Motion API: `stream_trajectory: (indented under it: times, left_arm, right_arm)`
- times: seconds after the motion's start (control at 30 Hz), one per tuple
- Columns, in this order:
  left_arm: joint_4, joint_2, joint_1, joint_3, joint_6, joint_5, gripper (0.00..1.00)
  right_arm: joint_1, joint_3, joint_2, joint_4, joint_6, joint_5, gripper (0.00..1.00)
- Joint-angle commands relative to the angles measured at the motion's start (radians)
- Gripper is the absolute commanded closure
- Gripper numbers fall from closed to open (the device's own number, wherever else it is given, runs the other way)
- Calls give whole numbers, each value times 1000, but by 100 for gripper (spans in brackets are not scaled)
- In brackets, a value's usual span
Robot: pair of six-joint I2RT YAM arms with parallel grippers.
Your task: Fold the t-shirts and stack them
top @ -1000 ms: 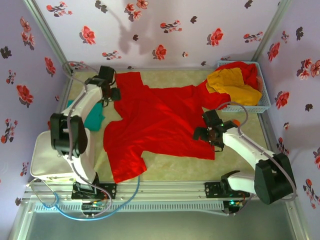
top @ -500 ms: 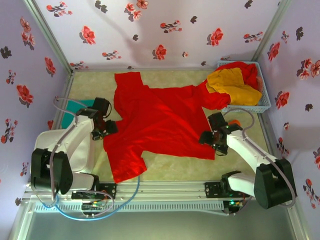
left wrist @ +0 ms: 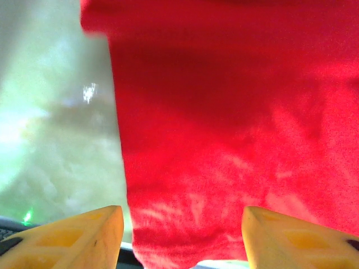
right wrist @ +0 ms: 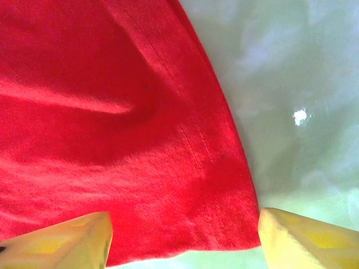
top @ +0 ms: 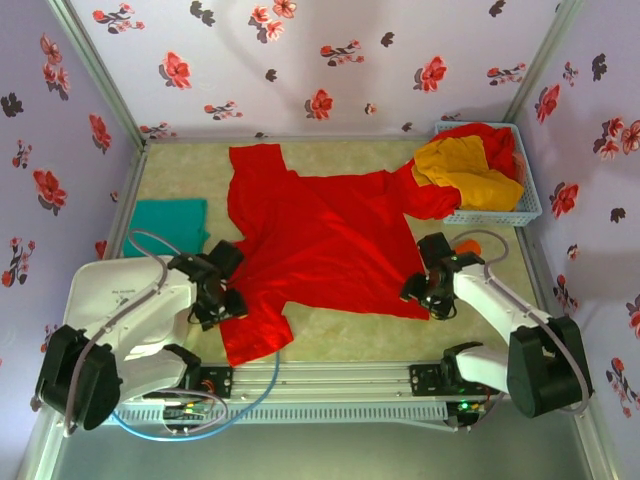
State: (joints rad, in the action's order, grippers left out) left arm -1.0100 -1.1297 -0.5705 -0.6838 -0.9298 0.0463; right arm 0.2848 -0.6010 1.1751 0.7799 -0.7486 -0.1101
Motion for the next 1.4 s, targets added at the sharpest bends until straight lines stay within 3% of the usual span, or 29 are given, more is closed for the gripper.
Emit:
stream_trajectory:
  times: [0.0, 0.07, 0.23, 0.4, 0.53, 0.8, 1.0, 1.1, 1.2, 1.23, 1.33, 1.37]
  left_arm:
    - [-67, 29, -61, 62, -144, 9, 50]
    - [-78, 29, -95, 81, -182, 12, 57]
    - [-92, 52, -217, 113, -310, 14, 51]
    - [5, 73, -273, 169, -384, 52, 49]
    - [135, 42, -307, 222, -430, 85, 49]
    - [242, -76, -342, 250, -440, 90, 49]
    - [263, -66, -347, 268, -453, 73, 58]
    - [266, -57, -347, 269, -462, 65, 65]
    - [252, -48, -348, 264, -467, 52, 73]
    - [246, -46, -348, 261, -465, 47, 76]
    - [198, -39, -351, 239, -462, 38, 93]
    - [173, -30, -355, 227, -462, 31, 98]
  right_arm:
    - [-7, 17, -50, 63, -70, -34, 28]
    - [-6, 12, -64, 90, -85, -38, 26]
    - [-7, 16, -83, 144, -103, -40, 24]
    - [-5, 56, -79, 97, -135, -79, 28]
    - [-4, 85, -71, 58, -154, -89, 31]
    - [-4, 53, -38, 39, -137, -34, 33]
    - [-4, 27, 1, 10, -123, -1, 37]
    - [-4, 26, 21, -8, -115, 7, 50]
    - [-5, 29, 36, -24, -106, -1, 67]
    - [-4, 32, 38, -30, -102, -7, 78]
    - [-5, 33, 34, -18, -92, -6, 99]
    - [-5, 32, 26, -10, -88, -2, 100]
